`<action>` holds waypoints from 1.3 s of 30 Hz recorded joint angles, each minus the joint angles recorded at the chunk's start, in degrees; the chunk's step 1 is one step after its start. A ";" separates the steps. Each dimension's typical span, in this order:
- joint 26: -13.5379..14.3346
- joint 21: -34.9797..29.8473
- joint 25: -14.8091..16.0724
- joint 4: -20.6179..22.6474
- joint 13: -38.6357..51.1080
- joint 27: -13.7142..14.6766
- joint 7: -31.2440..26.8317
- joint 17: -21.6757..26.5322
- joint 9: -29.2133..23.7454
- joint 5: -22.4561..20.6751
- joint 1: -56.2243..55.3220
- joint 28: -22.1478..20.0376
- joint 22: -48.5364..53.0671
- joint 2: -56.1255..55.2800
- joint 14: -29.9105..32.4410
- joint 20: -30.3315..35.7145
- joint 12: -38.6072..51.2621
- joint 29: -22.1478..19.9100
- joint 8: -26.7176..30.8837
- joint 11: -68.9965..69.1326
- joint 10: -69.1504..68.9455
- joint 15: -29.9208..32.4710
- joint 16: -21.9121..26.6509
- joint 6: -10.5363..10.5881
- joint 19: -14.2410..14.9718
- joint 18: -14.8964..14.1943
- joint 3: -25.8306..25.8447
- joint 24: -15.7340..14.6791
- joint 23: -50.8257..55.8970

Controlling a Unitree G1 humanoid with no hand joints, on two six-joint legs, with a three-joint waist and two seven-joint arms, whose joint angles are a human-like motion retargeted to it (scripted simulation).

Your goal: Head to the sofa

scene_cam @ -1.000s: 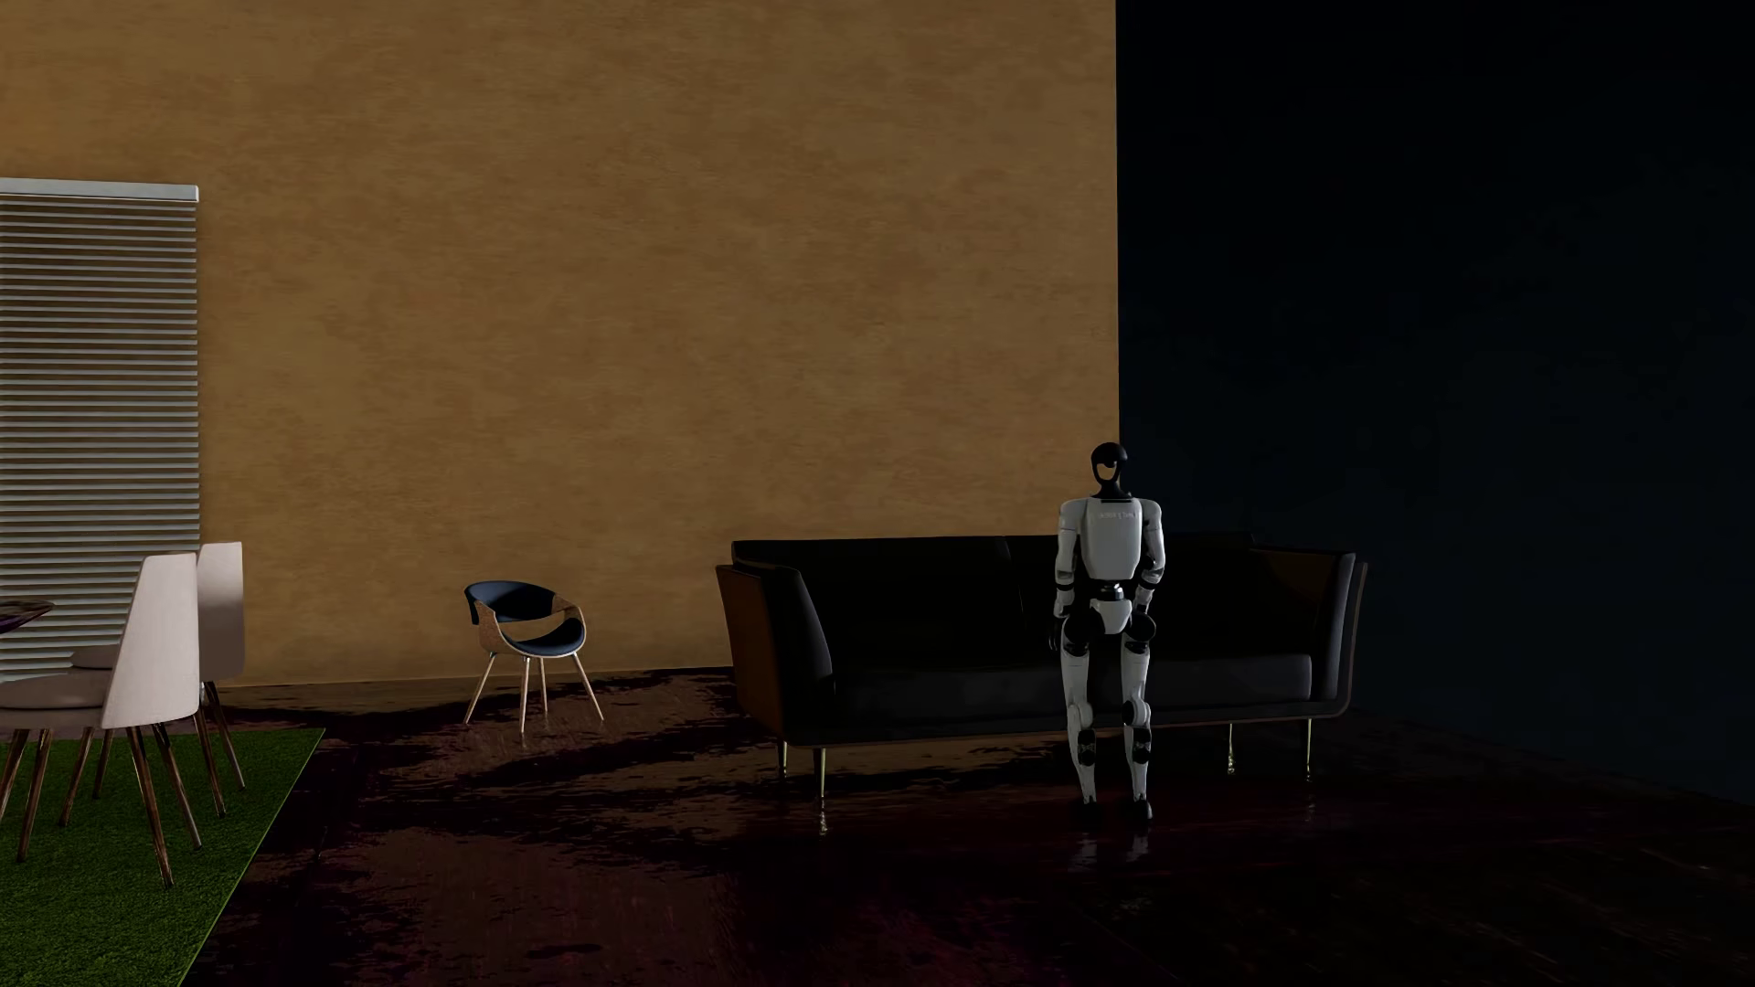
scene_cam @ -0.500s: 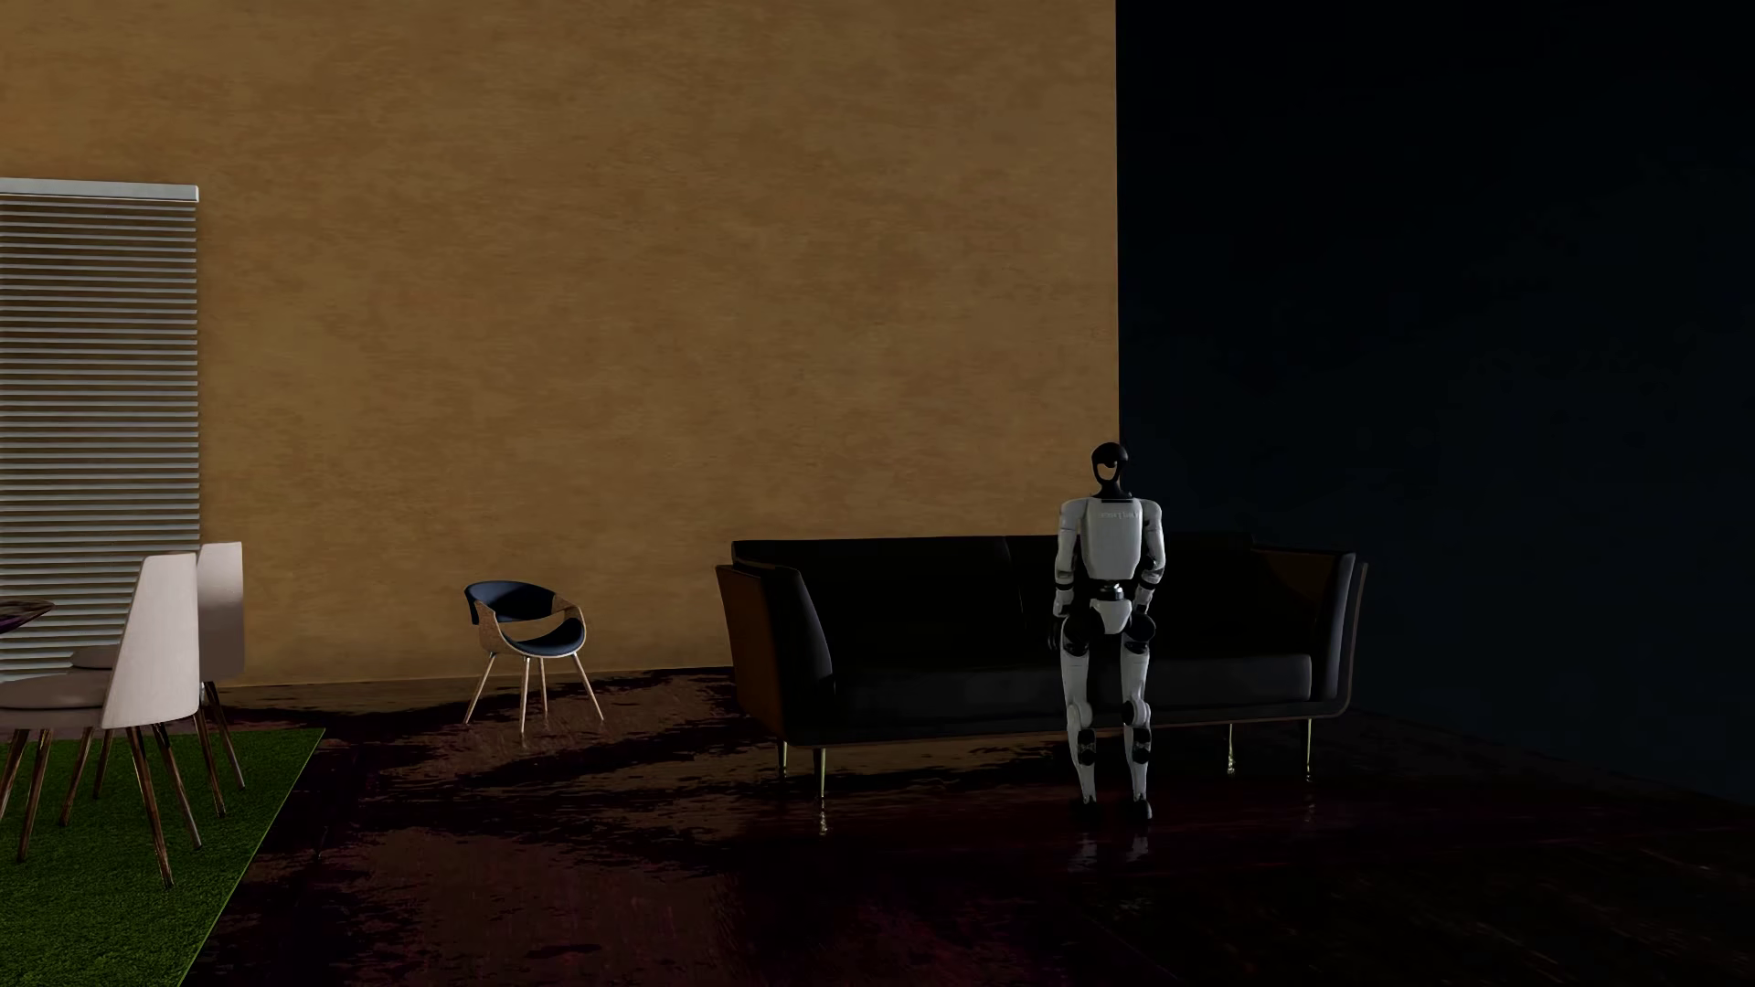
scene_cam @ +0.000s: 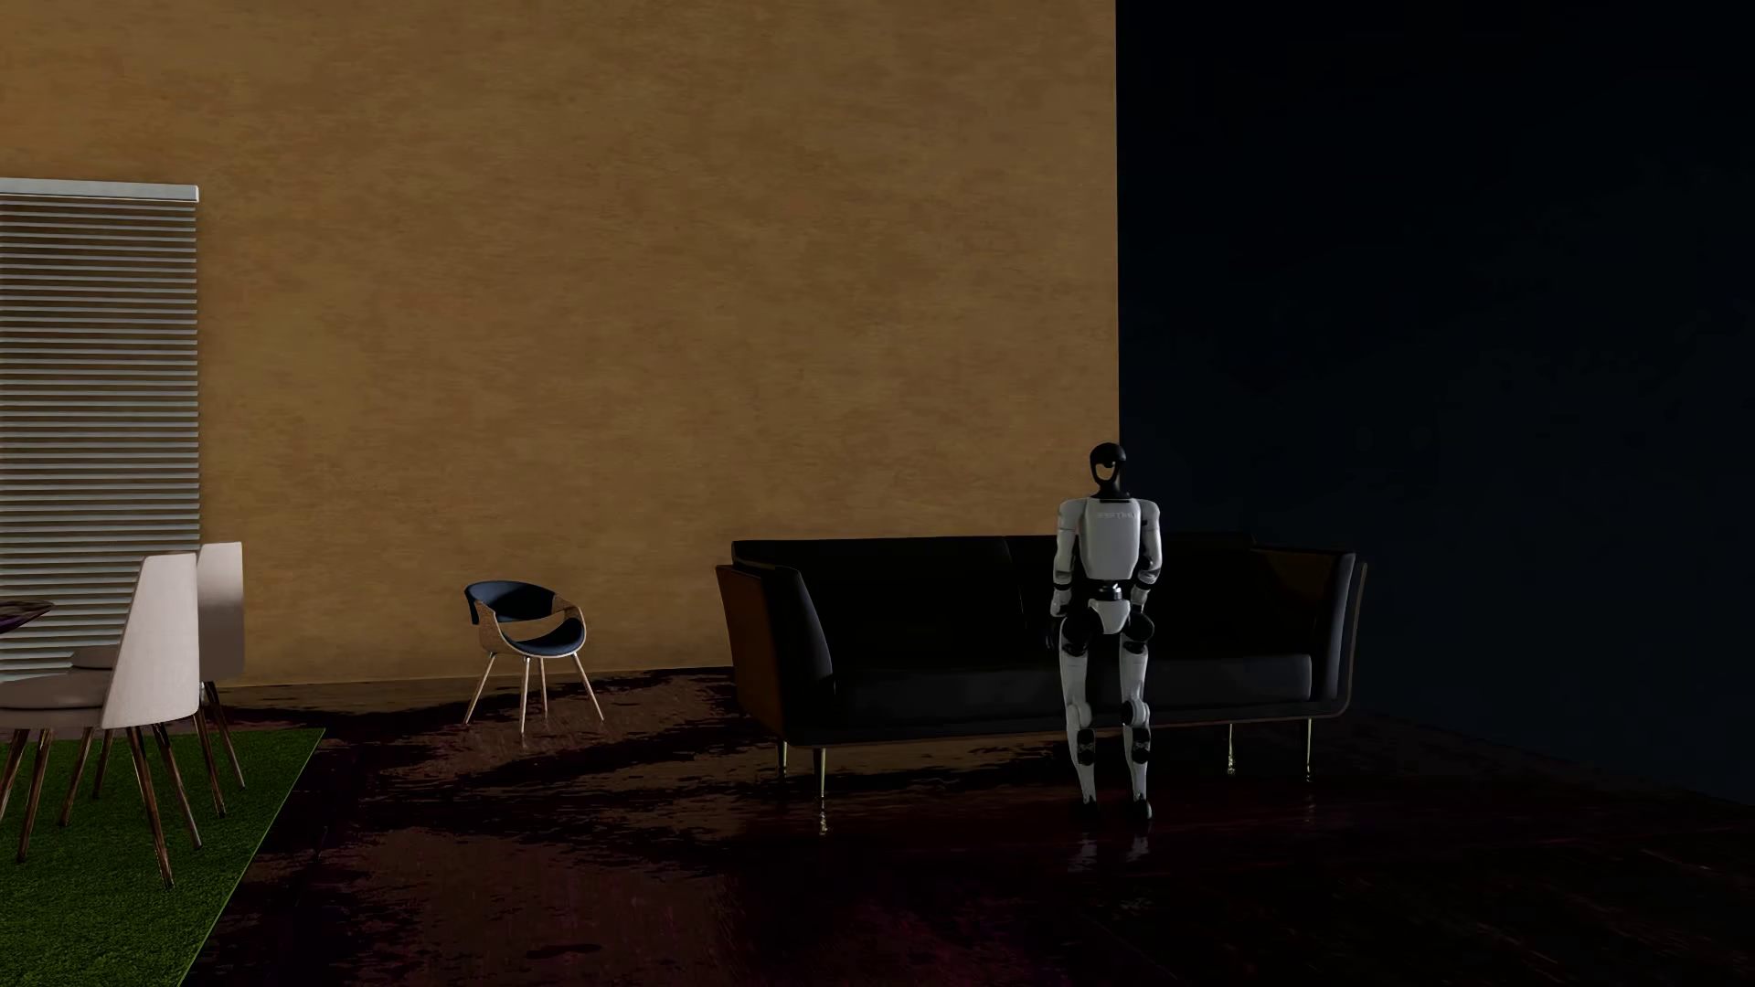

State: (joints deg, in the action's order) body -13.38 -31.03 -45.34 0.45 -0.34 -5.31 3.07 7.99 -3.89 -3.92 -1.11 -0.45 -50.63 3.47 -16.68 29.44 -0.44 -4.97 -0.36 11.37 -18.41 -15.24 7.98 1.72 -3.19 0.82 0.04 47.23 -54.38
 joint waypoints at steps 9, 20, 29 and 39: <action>3.94 -0.39 -0.12 0.11 0.72 -0.74 0.16 -0.32 -0.72 0.08 0.01 5.08 -0.62 -0.38 0.20 -0.58 1.36 0.38 0.25 -0.20 0.90 0.32 0.76 0.02 0.24 0.19 -0.10 4.25 0.01; 2.21 -1.11 0.13 0.61 0.55 0.17 -0.16 0.58 -0.56 0.56 -0.08 2.13 -0.59 -0.70 0.40 -1.75 -0.06 0.62 -0.17 0.06 1.28 0.18 -0.02 -0.01 0.64 0.40 -0.23 3.70 -0.22; 2.03 -2.28 0.38 0.99 0.97 0.63 -0.66 0.85 -0.47 0.92 -0.04 1.69 -0.46 -0.73 0.89 -1.34 -0.31 0.68 -0.80 -0.01 1.80 0.13 0.08 -0.09 0.70 0.26 -0.39 3.49 -0.29; 1.17 -2.91 1.03 1.32 1.38 0.70 -1.78 1.78 -0.69 1.19 -0.79 1.44 0.07 -0.70 1.08 -1.18 -0.79 0.66 -2.12 -0.09 0.97 0.01 -0.24 -0.03 0.57 0.33 -0.43 3.06 -0.46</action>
State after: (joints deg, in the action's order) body -12.21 -33.94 -44.31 1.77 1.04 -4.60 1.29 9.77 -4.58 -2.72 -1.90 0.99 -50.56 2.76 -15.60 28.27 -1.23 -4.30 -2.48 11.28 -17.45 -15.22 7.74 1.69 -2.62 1.15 -0.39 50.29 -54.84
